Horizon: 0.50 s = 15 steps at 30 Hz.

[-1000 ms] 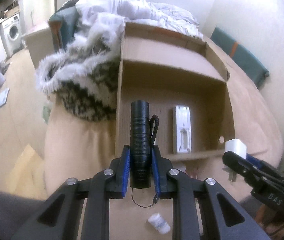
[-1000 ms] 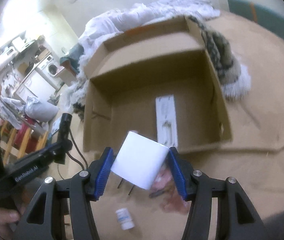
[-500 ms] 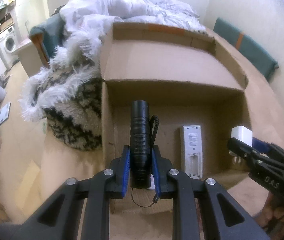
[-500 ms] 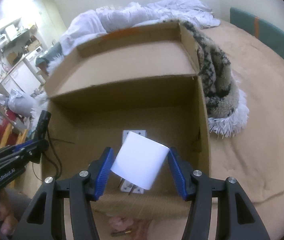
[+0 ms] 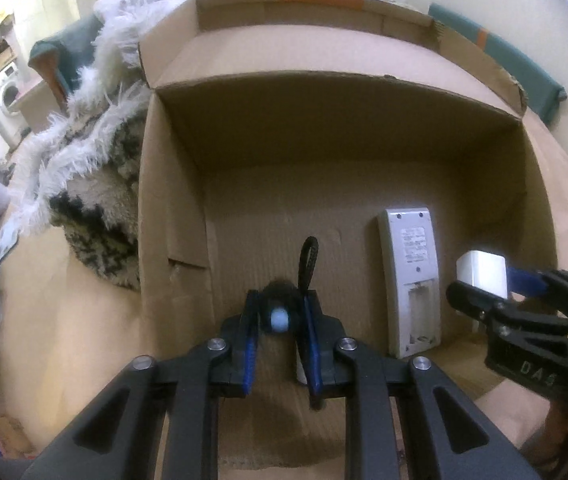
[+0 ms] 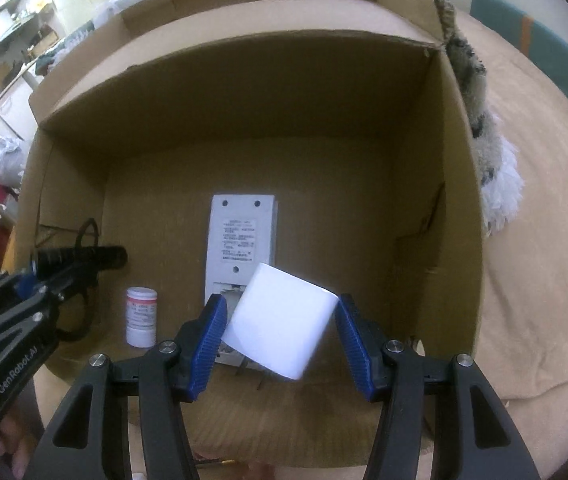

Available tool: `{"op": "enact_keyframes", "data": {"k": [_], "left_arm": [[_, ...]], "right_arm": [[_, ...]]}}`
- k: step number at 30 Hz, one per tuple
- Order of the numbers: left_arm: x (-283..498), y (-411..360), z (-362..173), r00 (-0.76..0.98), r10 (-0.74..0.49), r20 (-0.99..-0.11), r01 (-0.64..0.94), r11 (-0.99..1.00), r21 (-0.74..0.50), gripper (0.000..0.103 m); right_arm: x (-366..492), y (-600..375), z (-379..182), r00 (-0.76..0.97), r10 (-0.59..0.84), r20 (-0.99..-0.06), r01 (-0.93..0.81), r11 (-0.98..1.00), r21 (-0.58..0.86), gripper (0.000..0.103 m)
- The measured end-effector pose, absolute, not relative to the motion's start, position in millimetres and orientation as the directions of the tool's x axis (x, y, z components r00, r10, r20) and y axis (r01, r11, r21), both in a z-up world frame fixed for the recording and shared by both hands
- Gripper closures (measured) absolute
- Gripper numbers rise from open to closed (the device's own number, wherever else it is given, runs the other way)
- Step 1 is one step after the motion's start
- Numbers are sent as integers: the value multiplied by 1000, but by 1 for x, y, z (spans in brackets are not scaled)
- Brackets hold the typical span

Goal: Organize rigid objects
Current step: 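Carry the flashlight and square charger into the box and lower them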

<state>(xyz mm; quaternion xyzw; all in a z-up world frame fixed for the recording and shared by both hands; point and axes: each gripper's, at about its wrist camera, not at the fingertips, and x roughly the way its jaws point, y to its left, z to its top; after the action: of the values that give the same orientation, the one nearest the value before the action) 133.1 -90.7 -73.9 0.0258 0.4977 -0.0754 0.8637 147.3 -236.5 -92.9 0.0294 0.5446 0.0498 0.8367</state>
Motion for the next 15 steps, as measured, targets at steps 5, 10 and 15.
{"op": "enact_keyframes", "data": {"k": [5, 10, 15], "left_arm": [[133, -91, -74, 491, -109, -864, 160, 987, -33, 85], [135, -87, -73, 496, -92, -864, 140, 990, -25, 84], [135, -85, -70, 508, -74, -858, 127, 992, -10, 84]], "right_arm": [[148, -234, -99, 386, 101, -917, -52, 995, 88, 44], [152, -238, -101, 387, 107, -916, -44, 994, 98, 44], [154, -239, -105, 383, 120, -916, -37, 993, 115, 44]]}}
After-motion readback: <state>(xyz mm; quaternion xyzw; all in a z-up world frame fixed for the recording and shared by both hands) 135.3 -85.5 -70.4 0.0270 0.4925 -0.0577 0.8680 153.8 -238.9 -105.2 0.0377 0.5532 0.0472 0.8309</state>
